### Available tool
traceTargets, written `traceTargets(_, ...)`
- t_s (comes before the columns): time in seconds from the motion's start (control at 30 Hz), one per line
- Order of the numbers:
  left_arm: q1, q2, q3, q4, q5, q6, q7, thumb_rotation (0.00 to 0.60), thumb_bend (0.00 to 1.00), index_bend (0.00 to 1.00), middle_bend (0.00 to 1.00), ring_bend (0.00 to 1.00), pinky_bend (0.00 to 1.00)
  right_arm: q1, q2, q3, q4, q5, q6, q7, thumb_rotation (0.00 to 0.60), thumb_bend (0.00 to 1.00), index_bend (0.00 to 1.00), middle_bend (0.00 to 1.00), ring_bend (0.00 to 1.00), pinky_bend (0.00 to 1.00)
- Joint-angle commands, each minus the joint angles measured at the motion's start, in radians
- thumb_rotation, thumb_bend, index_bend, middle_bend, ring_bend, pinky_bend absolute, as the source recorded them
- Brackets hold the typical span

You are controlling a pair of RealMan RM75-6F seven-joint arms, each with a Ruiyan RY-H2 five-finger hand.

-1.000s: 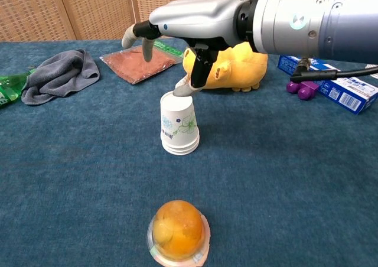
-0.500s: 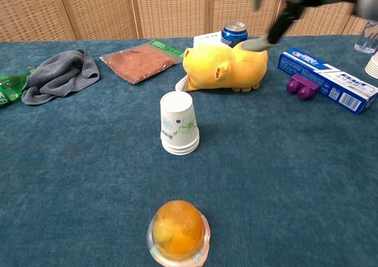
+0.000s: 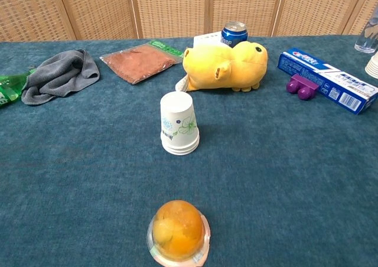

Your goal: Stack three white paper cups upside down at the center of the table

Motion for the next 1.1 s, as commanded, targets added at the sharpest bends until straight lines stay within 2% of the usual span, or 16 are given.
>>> traceTargets(0.03,0.003,-0.005,0.001,-0.004,-0.002,0.0,0.014,0.6,0.24,0.0,0.0,0.0,0.11,-0.069,0.002,-0.024,0.086,-0.029,0.037,0.098,0.6,0.3,0.06,0.12,0.0,0.3)
traceTargets(0.23,0.005,-0.019,0.005,-0.014,-0.009,-0.012,0.043,0.6,0.24,0.0,0.0,0.0,0.11,-0.142,-0.017,-0.033,0.208,-0.044,0.066,0.175,0.6,0.28,0.07,0.12,0.0,0.3)
traceTargets(0.53,0.009,-0.026,0.002,-0.018,-0.019,-0.009,0.062,0.6,0.23,0.0,0.0,0.0,0.11,-0.215,-0.016,-0.019,0.275,-0.068,0.113,0.158,0.6,0.28,0.07,0.12,0.0,0.3)
traceTargets(0.93,0.036,-0.048,-0.007,-0.001,-0.002,0.047,0.135,0.6,0.24,0.0,0.0,0.0,0.1,-0.263,-0.003,0.063,0.223,0.001,0.124,0.083,0.6,0.28,0.07,0.12,0.0,0.3)
traceTargets(1.1,0.055,-0.084,-0.022,0.026,0.019,0.102,0.184,0.6,0.23,0.0,0.0,0.0,0.05,-0.274,0.002,0.082,0.196,0.01,0.115,0.077,0.6,0.28,0.07,0.11,0.0,0.3)
